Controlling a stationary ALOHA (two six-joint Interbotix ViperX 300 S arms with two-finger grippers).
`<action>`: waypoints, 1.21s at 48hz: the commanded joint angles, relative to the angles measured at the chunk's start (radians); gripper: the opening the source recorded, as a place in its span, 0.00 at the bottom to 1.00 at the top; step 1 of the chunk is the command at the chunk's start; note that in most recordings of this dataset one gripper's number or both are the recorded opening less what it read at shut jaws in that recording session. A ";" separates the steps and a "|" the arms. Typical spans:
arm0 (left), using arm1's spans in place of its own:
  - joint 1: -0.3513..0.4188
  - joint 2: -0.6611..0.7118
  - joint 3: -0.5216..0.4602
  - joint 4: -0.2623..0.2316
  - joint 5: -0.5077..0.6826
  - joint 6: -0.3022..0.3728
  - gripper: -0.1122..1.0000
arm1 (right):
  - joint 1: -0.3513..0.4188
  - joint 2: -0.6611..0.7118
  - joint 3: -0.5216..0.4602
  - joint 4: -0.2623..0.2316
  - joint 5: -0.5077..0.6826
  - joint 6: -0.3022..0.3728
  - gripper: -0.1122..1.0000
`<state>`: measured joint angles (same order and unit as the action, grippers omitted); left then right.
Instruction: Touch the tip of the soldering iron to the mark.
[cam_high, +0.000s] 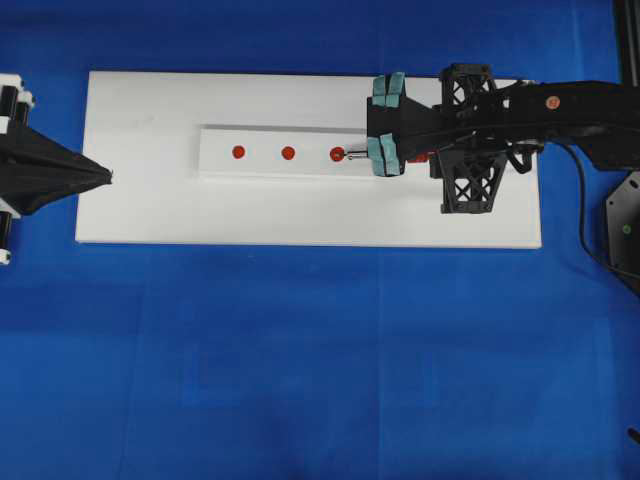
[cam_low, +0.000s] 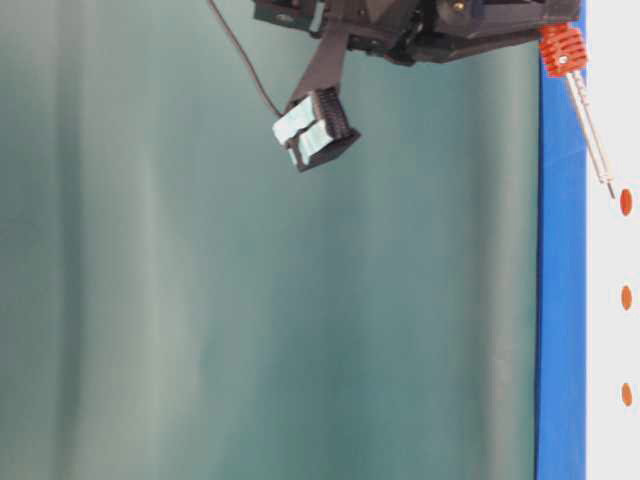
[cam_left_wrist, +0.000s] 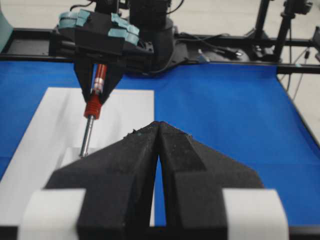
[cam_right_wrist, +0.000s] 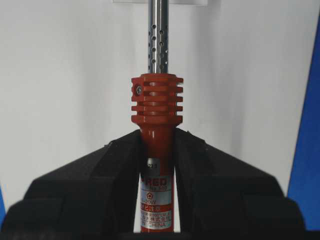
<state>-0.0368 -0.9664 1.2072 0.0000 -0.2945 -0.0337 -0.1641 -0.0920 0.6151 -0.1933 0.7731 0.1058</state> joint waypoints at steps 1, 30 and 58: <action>-0.002 0.003 -0.011 0.002 -0.011 0.000 0.10 | 0.000 -0.008 0.000 0.005 -0.018 0.000 0.16; -0.003 0.003 -0.009 0.002 -0.014 0.000 0.10 | -0.014 0.003 -0.002 0.006 -0.020 0.000 0.16; -0.002 0.003 -0.011 0.002 -0.014 -0.002 0.10 | -0.014 0.003 -0.003 0.006 -0.021 0.000 0.16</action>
<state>-0.0368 -0.9664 1.2072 0.0000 -0.2976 -0.0337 -0.1764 -0.0798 0.6289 -0.1887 0.7563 0.1074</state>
